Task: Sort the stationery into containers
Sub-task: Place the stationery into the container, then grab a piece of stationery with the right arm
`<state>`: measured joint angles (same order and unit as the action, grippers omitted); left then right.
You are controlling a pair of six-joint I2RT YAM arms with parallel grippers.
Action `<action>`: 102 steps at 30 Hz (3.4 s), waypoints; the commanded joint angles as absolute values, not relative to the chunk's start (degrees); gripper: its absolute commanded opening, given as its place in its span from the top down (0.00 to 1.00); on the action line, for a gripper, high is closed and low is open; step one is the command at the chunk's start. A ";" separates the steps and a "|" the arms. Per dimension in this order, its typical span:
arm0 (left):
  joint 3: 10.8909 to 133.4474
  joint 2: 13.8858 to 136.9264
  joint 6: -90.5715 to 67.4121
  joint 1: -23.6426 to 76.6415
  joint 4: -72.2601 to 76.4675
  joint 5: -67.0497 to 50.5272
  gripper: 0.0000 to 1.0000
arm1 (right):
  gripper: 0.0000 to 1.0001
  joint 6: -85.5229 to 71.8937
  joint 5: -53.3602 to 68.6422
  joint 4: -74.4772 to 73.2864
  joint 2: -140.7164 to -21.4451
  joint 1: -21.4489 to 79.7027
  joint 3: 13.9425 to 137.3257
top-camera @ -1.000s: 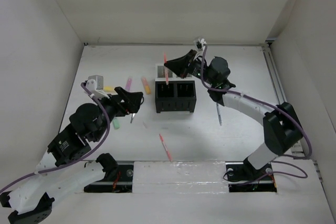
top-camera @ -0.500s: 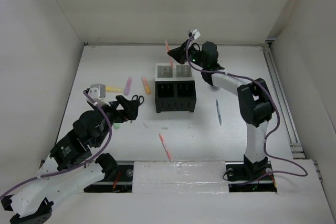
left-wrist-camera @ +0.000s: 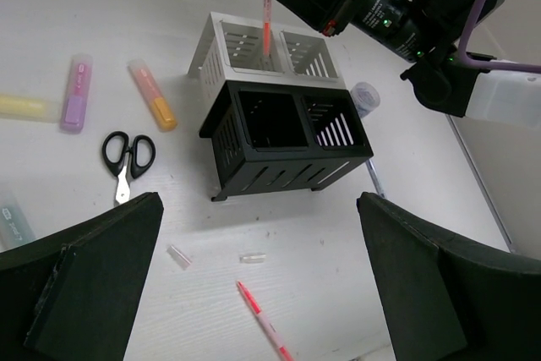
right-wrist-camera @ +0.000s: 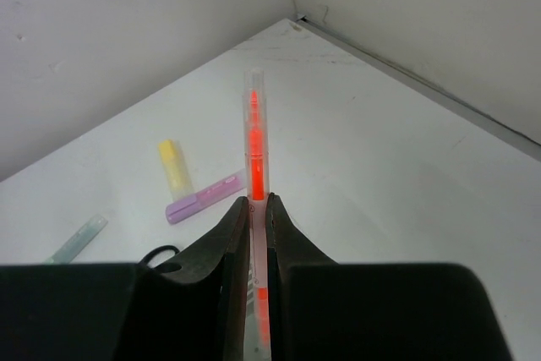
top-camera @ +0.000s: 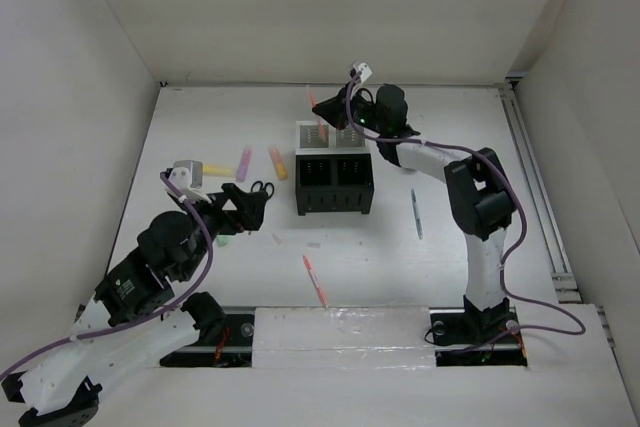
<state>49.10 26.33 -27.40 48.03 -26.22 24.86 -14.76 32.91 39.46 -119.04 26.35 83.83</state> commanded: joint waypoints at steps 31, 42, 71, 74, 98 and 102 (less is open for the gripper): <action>48.69 22.94 -26.37 48.25 -23.64 23.47 0.00 | 0.70 -15.91 32.70 43.68 -120.32 28.48 77.34; 48.69 22.41 -26.37 48.25 -23.64 23.47 0.00 | 0.60 -17.93 33.22 46.85 -115.68 29.00 74.62; 50.80 31.02 -32.52 48.25 -29.62 34.19 0.00 | 0.21 -19.41 -2.19 -19.68 -74.71 16.70 56.16; 50.80 31.64 -32.52 48.25 -29.62 34.19 0.00 | 0.26 -21.70 -2.20 -19.69 -73.57 16.70 52.31; 51.33 29.18 -33.13 48.25 -30.85 34.28 0.00 | 0.37 -24.61 -3.34 -23.73 -84.02 15.03 47.72; 51.33 29.18 -33.13 48.25 -30.85 33.75 0.00 | 0.39 -24.61 -3.34 -23.73 -86.48 13.89 47.72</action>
